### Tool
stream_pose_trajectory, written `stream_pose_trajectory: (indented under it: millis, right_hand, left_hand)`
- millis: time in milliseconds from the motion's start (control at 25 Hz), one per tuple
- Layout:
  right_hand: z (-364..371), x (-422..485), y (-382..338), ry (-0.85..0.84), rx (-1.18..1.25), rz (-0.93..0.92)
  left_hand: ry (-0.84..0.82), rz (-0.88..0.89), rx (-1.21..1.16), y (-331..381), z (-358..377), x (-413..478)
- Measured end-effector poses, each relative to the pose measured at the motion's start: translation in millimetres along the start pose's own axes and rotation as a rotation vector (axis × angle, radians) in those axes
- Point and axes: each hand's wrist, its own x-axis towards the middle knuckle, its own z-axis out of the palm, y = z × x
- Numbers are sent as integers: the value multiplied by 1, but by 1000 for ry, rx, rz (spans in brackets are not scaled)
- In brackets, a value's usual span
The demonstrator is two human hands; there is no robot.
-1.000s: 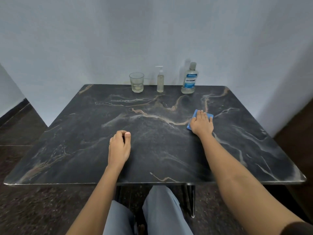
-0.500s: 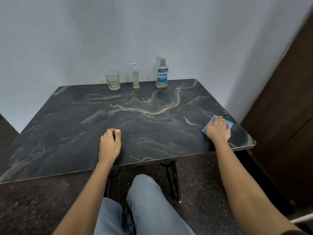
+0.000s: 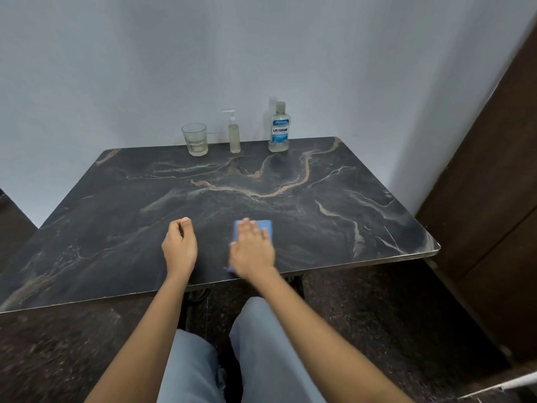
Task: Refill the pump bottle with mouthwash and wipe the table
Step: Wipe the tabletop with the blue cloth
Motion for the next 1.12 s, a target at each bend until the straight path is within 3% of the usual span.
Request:
stream_pose_trajectory:
  millis: [120,200,480,680,880,1120]
  right_hand:
    - [16,-22,-57,-126,46,-387]
    - [13,-17,-42,-133,72,-427]
    - [-40,9,166,137,1,205]
    - [-80,4,272,161,-61,588]
    - [-91,49,292,124,-51,617]
    - [-56,142,174,34,-59,321]
  left_hand:
    - [49,-20,-24,1,-3,8]
    - [47,-6,-9,-1,-3,11]
    - [-20,53,68,-2,5,12]
    - [-8,60,87,1,3,21]
    - [56,53,111,0,-14,44]
    - [159,35,114,-15,-50,76]
